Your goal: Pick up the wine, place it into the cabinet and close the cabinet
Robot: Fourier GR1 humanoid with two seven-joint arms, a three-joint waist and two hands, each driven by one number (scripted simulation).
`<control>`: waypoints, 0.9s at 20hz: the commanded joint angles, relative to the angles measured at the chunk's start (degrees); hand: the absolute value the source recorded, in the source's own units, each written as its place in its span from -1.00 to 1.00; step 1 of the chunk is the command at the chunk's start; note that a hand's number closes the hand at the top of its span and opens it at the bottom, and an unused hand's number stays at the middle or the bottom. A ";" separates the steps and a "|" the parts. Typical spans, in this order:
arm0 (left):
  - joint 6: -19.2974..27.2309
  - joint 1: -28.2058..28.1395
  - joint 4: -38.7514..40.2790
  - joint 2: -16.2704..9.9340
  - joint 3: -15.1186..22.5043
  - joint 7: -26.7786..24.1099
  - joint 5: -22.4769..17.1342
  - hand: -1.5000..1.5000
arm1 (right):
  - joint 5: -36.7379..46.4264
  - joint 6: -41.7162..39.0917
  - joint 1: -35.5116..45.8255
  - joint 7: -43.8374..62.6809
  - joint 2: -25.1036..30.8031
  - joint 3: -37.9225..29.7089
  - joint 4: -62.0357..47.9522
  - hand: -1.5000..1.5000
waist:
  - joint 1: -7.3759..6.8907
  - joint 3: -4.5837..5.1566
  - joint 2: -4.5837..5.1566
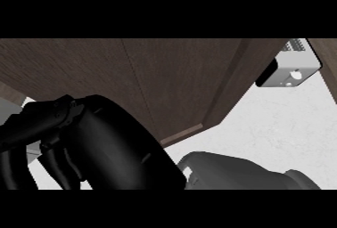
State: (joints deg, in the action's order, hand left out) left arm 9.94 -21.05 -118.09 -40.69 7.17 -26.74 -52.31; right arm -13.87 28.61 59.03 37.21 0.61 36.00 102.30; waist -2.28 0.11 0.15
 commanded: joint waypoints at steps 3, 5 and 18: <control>0.53 2.61 0.77 0.82 -2.55 2.67 -1.41 -1.00 | 1.79 -3.74 11.43 -4.63 -0.59 -4.97 -15.34 1.00 | 0.81 -0.02 0.01; -0.38 0.70 1.48 2.34 -0.76 0.29 1.82 -1.00 | 2.47 -8.90 10.82 -6.26 1.58 -8.55 -18.39 1.00 | 1.08 -0.04 0.01; 0.21 1.20 -1.38 4.13 -2.96 5.10 4.04 -1.00 | 0.08 -18.45 11.76 -19.28 2.71 -19.15 -37.50 1.00 | 1.11 -0.11 -0.08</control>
State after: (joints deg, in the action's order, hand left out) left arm 9.60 -18.66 -117.01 -36.87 4.87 -22.86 -48.88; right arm -13.40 13.44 69.36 19.35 0.10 21.93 69.89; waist -1.34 0.20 -0.66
